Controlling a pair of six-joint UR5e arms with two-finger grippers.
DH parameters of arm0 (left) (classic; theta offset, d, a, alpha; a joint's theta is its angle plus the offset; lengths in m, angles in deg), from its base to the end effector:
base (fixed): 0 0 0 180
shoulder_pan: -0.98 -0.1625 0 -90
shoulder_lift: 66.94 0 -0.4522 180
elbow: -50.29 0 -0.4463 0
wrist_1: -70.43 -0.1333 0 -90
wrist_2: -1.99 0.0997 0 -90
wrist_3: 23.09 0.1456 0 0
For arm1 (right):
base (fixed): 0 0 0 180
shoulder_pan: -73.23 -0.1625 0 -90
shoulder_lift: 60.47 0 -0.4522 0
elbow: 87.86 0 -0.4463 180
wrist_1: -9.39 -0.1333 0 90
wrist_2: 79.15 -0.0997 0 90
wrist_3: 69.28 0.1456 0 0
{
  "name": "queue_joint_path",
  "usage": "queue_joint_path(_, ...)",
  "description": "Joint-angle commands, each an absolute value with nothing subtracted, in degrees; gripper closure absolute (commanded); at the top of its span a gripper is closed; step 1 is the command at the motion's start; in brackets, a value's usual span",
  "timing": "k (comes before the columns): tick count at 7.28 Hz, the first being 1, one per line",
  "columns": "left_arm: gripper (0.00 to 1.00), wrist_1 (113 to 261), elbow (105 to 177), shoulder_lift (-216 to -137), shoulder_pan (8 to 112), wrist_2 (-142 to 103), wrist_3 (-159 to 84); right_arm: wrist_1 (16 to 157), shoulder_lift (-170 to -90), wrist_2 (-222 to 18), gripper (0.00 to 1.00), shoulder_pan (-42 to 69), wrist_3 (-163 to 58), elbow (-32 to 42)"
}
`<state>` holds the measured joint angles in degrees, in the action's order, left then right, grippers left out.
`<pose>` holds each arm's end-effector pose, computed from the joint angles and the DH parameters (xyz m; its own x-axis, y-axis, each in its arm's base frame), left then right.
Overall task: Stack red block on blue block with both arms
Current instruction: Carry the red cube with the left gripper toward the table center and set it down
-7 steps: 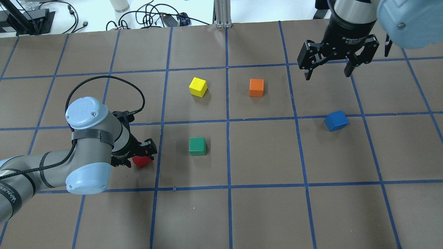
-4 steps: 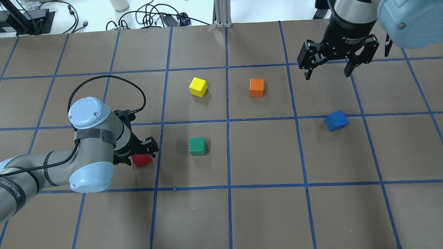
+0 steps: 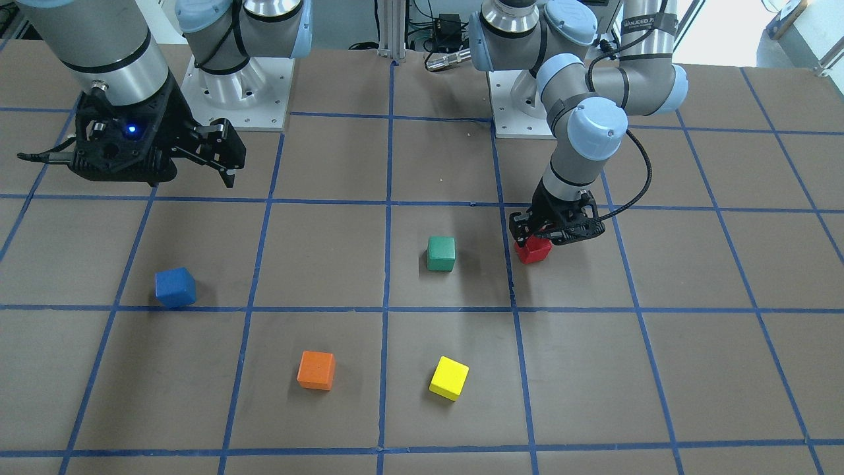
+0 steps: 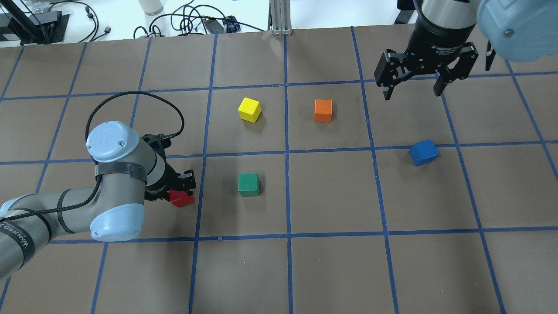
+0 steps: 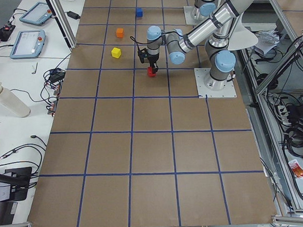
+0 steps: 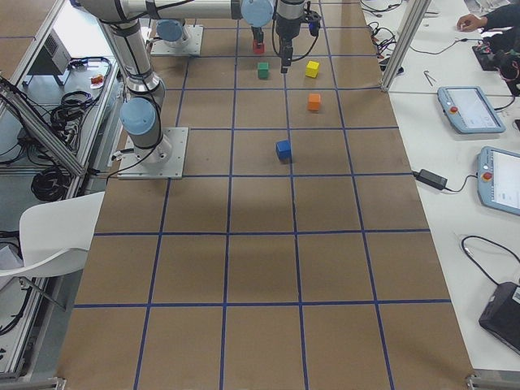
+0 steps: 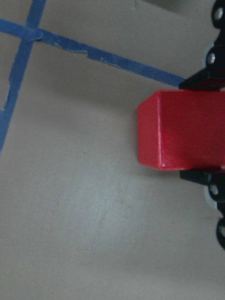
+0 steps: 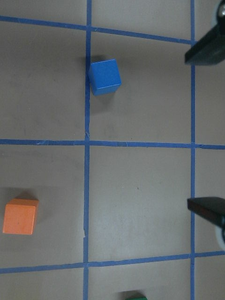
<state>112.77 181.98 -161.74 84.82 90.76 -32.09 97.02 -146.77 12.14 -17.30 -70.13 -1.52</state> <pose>-0.0876 -0.4598 0.1459 -0.9650 -0.2610 0.0244 -0.2615 0.9651 -0.0168 0.1353 -0.5677 0.4638 -0.9994 -0.0250 0.0219 -0.0241 0.9988 0.0424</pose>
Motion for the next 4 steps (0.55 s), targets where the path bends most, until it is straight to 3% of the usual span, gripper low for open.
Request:
queue_joint_path(1,1.0,112.6,180.7,-161.1,88.3,90.4,-31.9,97.5,-146.8,12.9,0.0,-17.1,-70.1,-1.6)
queue_joint_path(4,1.0,123.7,163.0,-165.7,101.6,88.1,-26.7,97.7,-146.8,12.6,0.0,-17.1,-70.1,-1.6)
